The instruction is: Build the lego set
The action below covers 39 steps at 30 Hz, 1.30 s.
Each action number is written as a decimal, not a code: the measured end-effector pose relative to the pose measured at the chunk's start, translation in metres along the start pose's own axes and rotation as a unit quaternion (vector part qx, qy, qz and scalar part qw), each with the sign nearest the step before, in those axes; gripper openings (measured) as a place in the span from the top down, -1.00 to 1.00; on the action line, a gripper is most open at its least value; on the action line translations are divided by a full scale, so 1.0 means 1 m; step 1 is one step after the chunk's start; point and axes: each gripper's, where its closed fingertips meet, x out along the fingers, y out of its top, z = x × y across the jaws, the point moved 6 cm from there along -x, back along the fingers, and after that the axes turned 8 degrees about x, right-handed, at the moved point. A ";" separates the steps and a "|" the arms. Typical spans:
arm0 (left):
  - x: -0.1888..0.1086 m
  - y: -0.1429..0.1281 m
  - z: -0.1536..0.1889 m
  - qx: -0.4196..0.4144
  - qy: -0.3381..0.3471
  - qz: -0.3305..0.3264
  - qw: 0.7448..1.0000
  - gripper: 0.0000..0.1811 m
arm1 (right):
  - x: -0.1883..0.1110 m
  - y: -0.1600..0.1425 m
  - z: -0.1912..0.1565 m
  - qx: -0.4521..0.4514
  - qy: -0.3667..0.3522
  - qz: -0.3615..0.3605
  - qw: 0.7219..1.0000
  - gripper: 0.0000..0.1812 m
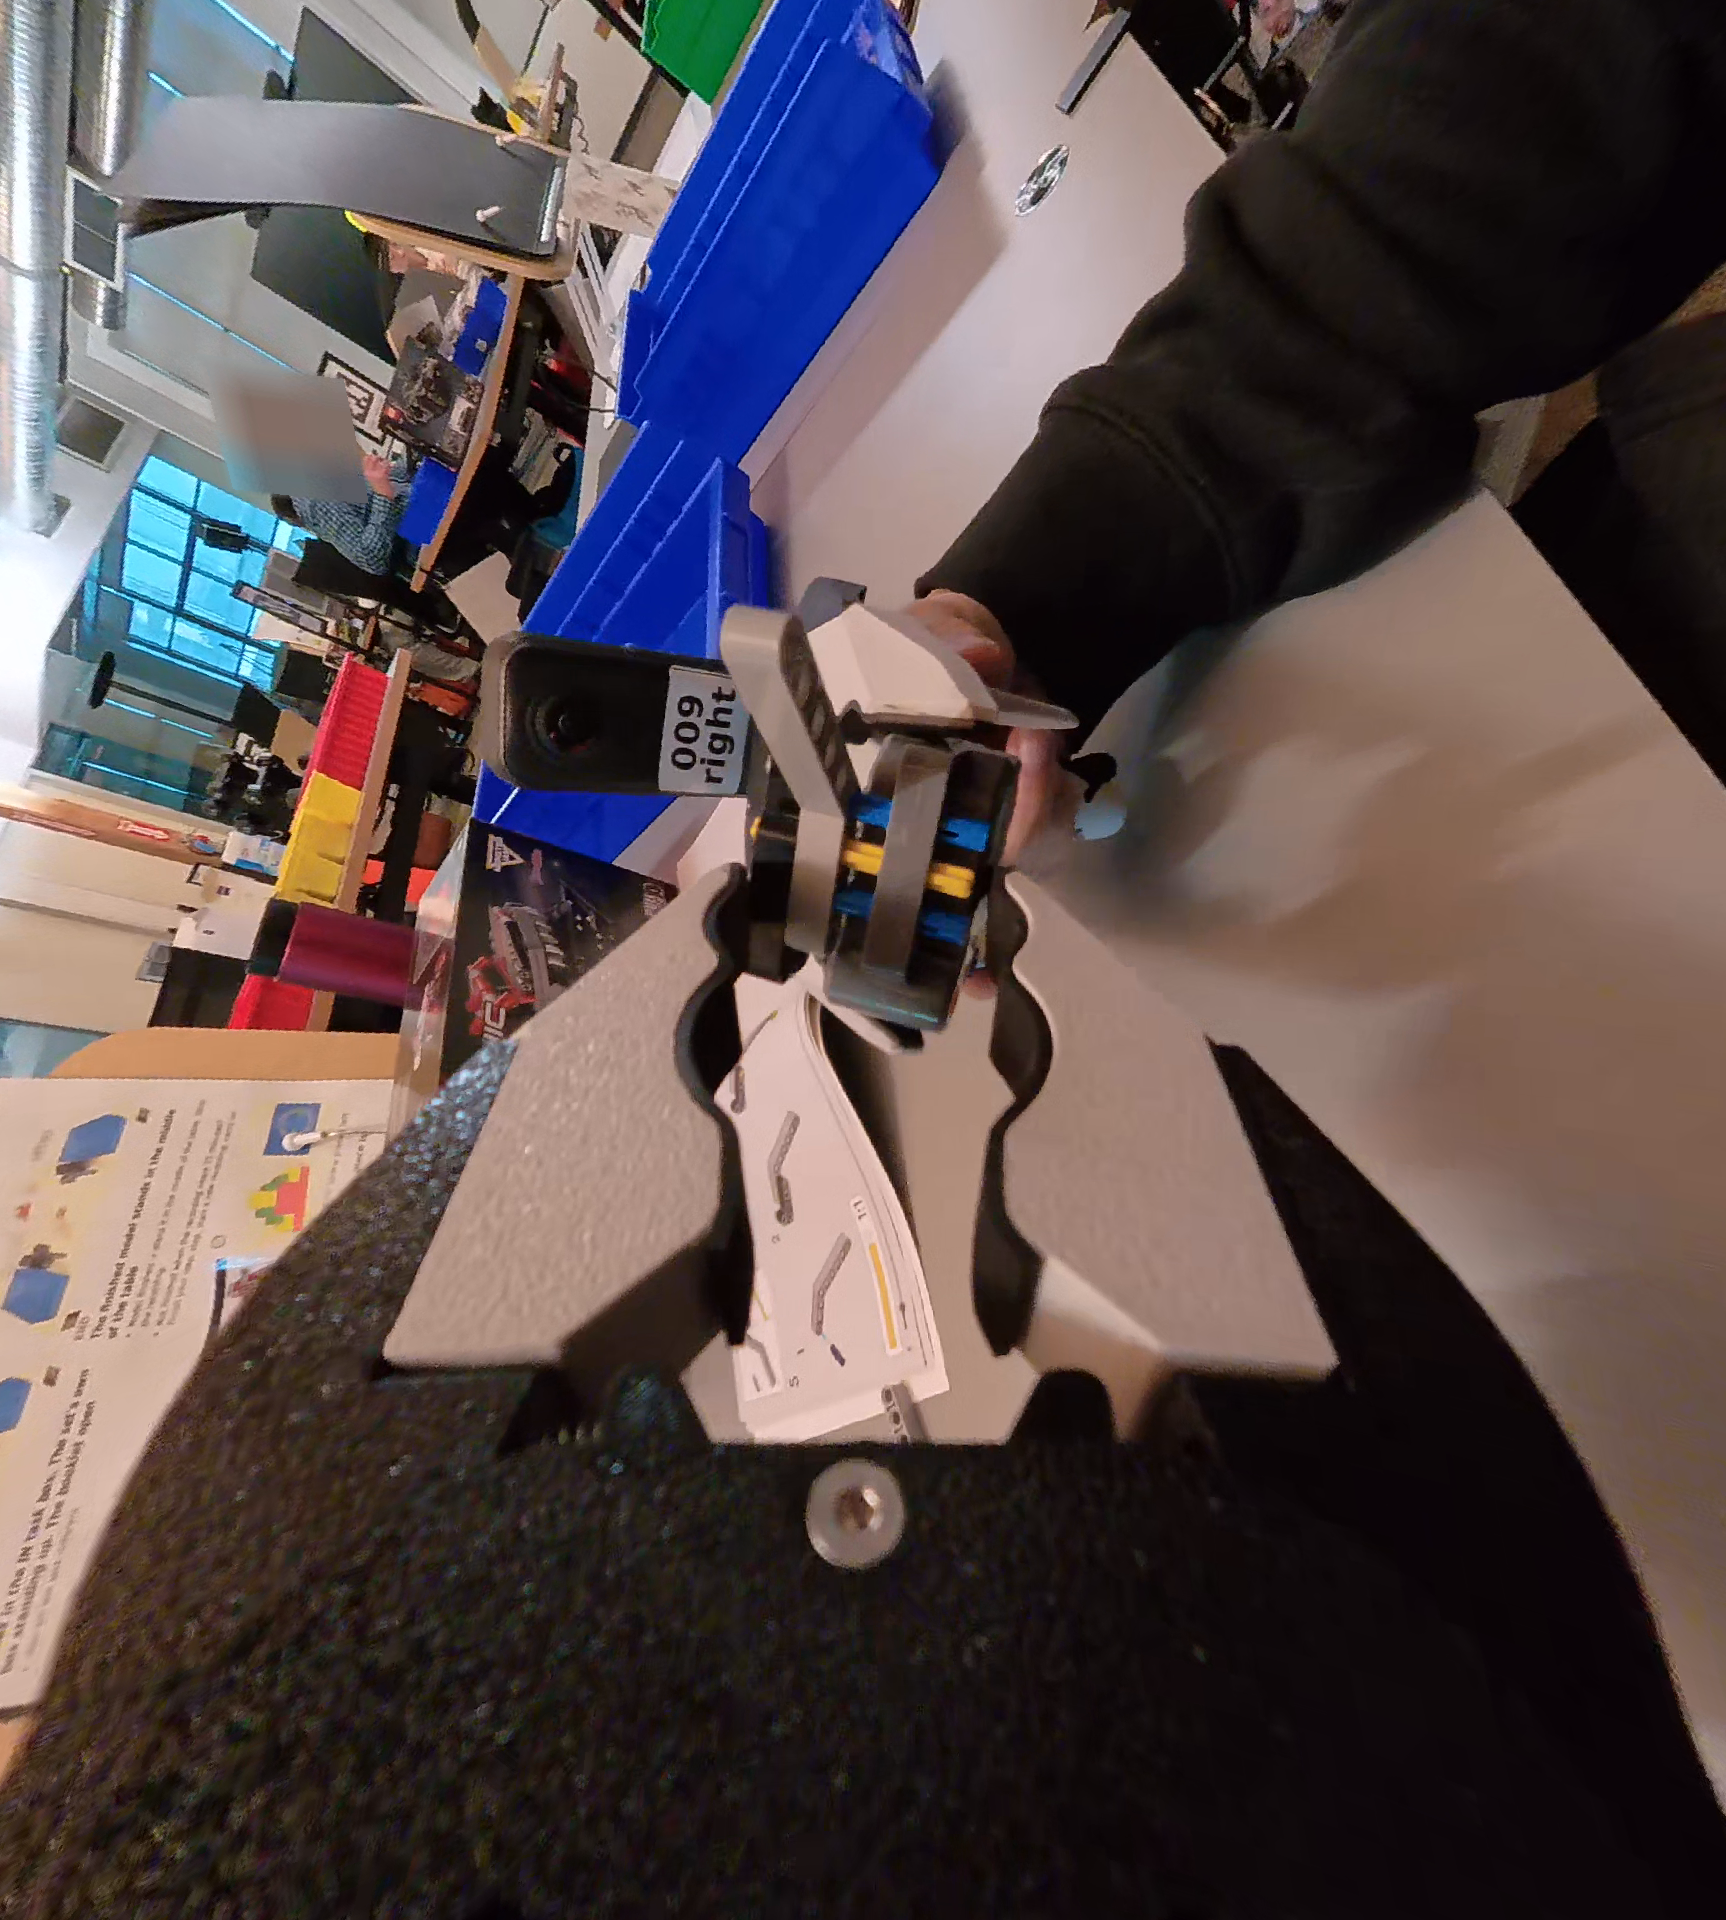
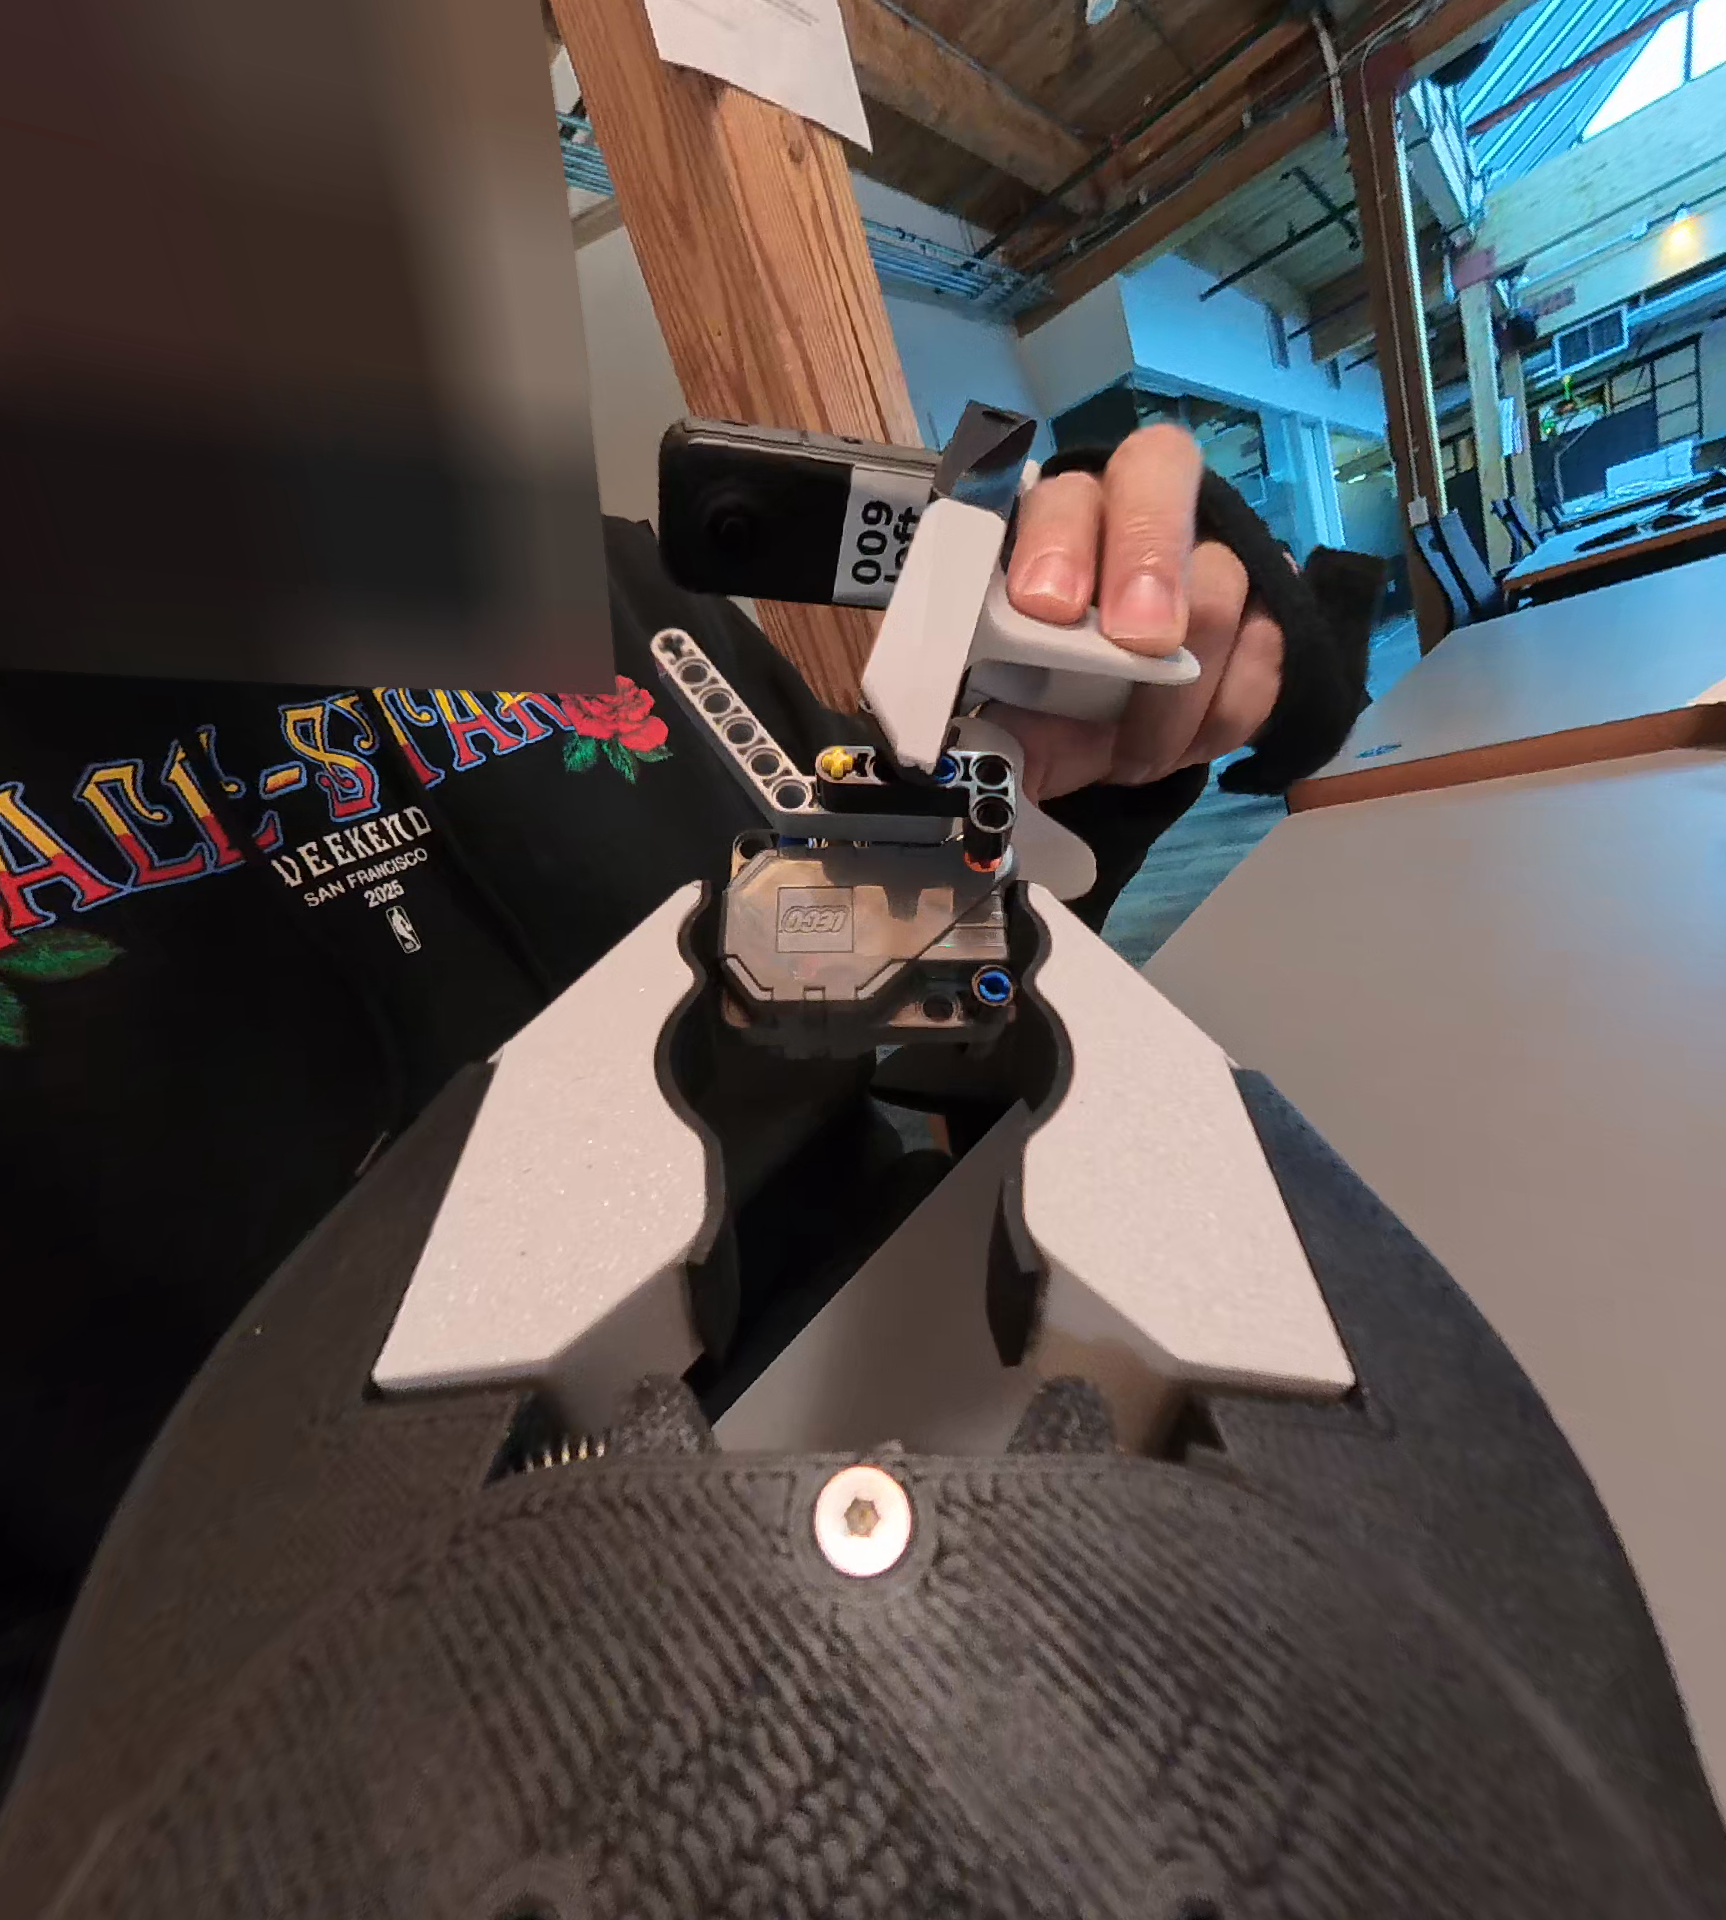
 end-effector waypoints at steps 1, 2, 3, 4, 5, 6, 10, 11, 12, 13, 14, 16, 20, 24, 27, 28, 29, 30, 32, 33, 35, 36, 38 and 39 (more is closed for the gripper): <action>0.000 -0.001 -0.001 0.001 0.008 0.001 1.000 0.52 | 0.000 0.001 0.000 0.002 0.001 0.007 1.000 0.41; 0.000 0.000 -0.002 0.006 0.018 0.004 1.000 0.51 | -0.001 0.002 -0.001 0.003 0.005 0.011 1.000 0.42; 0.000 0.000 -0.002 0.015 0.023 0.005 1.000 0.51 | 0.000 0.002 -0.002 0.003 0.007 0.009 1.000 0.41; 0.000 0.001 -0.002 0.026 0.027 0.001 0.999 0.48 | 0.000 0.001 -0.001 0.001 0.005 0.005 1.000 0.41; -0.001 0.001 -0.001 0.037 0.027 -0.006 0.999 0.43 | 0.001 0.000 -0.001 0.001 0.003 -0.002 1.000 0.41; -0.001 0.002 0.000 0.048 0.022 -0.011 0.999 0.45 | 0.002 -0.001 -0.001 0.002 0.002 -0.006 1.000 0.41; -0.005 0.006 0.004 0.077 0.013 -0.030 0.997 0.54 | 0.002 -0.002 -0.002 -0.007 -0.001 -0.013 1.000 0.41; -0.006 0.006 0.004 0.083 0.012 -0.036 0.996 0.55 | 0.002 -0.002 -0.001 -0.011 -0.007 -0.017 1.000 0.41; -0.008 0.006 0.005 0.088 0.013 -0.040 0.995 0.56 | 0.002 -0.002 -0.001 -0.014 -0.010 -0.020 1.000 0.41; -0.009 0.006 0.006 0.089 0.010 -0.045 0.995 0.57 | 0.002 -0.003 -0.001 -0.014 -0.012 -0.025 1.000 0.41; -0.010 0.006 0.007 0.087 0.004 -0.049 0.995 0.57 | 0.003 -0.004 0.000 -0.015 -0.016 -0.031 0.999 0.41; -0.011 0.005 0.009 0.083 0.000 -0.053 0.995 0.56 | 0.004 -0.005 0.001 -0.019 -0.020 -0.037 0.999 0.41; -0.013 0.007 0.014 0.082 -0.001 -0.063 0.995 0.57 | 0.006 -0.006 0.001 -0.032 -0.026 -0.047 0.998 0.41; -0.017 0.010 0.019 0.109 -0.003 -0.079 0.991 0.57 | 0.009 -0.008 0.001 -0.044 -0.029 -0.054 0.997 0.41; -0.019 0.010 0.021 0.120 -0.007 -0.091 0.989 0.57 | 0.009 -0.009 0.002 -0.045 -0.031 -0.054 0.997 0.41; -0.020 0.010 0.021 0.116 -0.011 -0.092 0.989 0.57 | 0.010 -0.009 0.003 -0.045 -0.032 -0.055 0.997 0.41; -0.020 0.010 0.021 0.114 -0.015 -0.096 0.989 0.57 | 0.010 -0.009 0.004 -0.043 -0.036 -0.055 0.997 0.41; -0.020 0.009 0.021 0.116 -0.015 -0.101 0.988 0.57 | 0.009 -0.009 0.005 -0.042 -0.038 -0.052 0.997 0.41; -0.019 0.008 0.020 0.117 -0.016 -0.107 0.987 0.57 | 0.008 -0.008 0.005 -0.039 -0.038 -0.050 0.997 0.41; -0.018 0.008 0.020 0.115 -0.017 -0.110 0.987 0.57 | 0.007 -0.008 0.006 -0.039 -0.040 -0.048 0.997 0.41; -0.016 0.007 0.018 0.110 -0.024 -0.115 0.987 0.57 | 0.006 -0.007 0.007 -0.036 -0.042 -0.043 0.998 0.41; -0.016 0.007 0.017 0.109 -0.027 -0.114 0.987 0.57 | 0.006 -0.007 0.007 -0.036 -0.041 -0.040 0.998 0.41; -0.016 0.007 0.014 0.106 -0.032 -0.113 0.987 0.57 | 0.005 -0.005 0.007 -0.035 -0.041 -0.030 0.998 0.41; -0.015 0.006 0.013 0.105 -0.036 -0.115 0.987 0.57 | 0.004 -0.005 0.008 -0.034 -0.043 -0.028 0.998 0.41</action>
